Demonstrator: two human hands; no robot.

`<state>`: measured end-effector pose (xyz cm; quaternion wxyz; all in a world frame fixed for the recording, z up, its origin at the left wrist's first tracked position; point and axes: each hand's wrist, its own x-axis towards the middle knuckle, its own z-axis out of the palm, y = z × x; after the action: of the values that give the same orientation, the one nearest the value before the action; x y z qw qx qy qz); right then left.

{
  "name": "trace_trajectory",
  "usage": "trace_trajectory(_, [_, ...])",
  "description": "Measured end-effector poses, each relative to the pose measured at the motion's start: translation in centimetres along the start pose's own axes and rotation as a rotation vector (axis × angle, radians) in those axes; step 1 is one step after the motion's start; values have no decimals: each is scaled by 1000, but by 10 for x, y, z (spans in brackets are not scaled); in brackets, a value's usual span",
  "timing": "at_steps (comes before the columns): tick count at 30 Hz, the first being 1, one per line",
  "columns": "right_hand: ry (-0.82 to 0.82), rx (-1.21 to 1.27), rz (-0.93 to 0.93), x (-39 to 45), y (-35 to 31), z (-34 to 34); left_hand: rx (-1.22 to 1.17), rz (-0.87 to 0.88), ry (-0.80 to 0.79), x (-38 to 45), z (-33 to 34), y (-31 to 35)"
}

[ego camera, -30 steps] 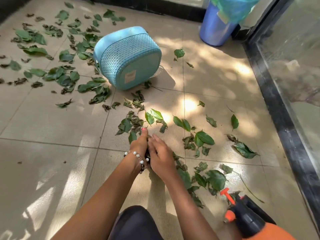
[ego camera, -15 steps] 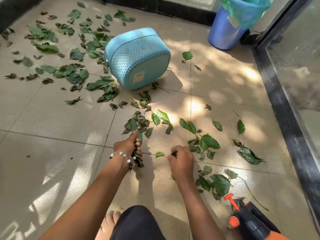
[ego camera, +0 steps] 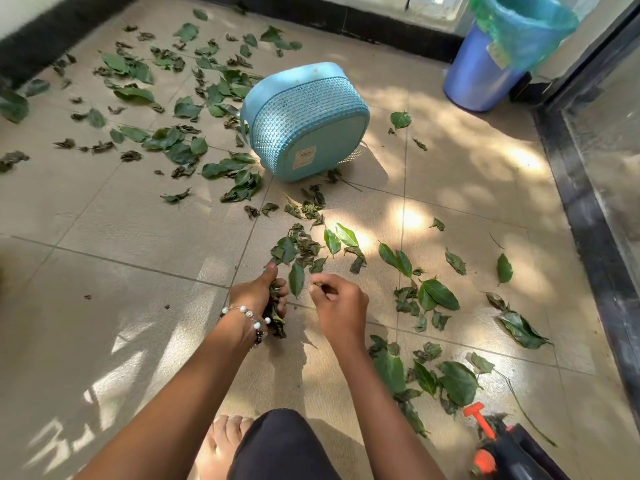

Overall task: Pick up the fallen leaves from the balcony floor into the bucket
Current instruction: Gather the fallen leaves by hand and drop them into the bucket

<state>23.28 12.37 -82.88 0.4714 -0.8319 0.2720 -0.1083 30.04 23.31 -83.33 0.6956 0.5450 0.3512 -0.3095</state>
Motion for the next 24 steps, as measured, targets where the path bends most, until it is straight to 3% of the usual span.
trace_trajectory(2, [-97,148,28,-1,-17,10,120,25,85,-2,-1,1])
trace_trajectory(4, [-145,49,-69,-6,-31,23,195,32,146,2,-2,3])
trace_trajectory(8, [-318,-133,-257,-16,-32,39,46,-36,91,9,-11,6])
trace_trajectory(11, [-425,-164,-298,-15,-26,47,91,6,231,8,-19,9])
trace_trajectory(13, [-331,-1,-143,3,-26,52,65,43,253,11,-20,13])
trace_trajectory(15, [-131,16,-8,34,-27,51,-83,51,159,11,-20,20])
trace_trajectory(17, [-100,-192,-89,66,-23,47,-170,42,120,14,-23,27])
trace_trajectory(22, [-500,-785,-242,101,-19,64,-205,9,138,25,-41,38])
trace_trajectory(24, [-474,-767,-337,95,-14,72,-213,5,141,28,-47,39])
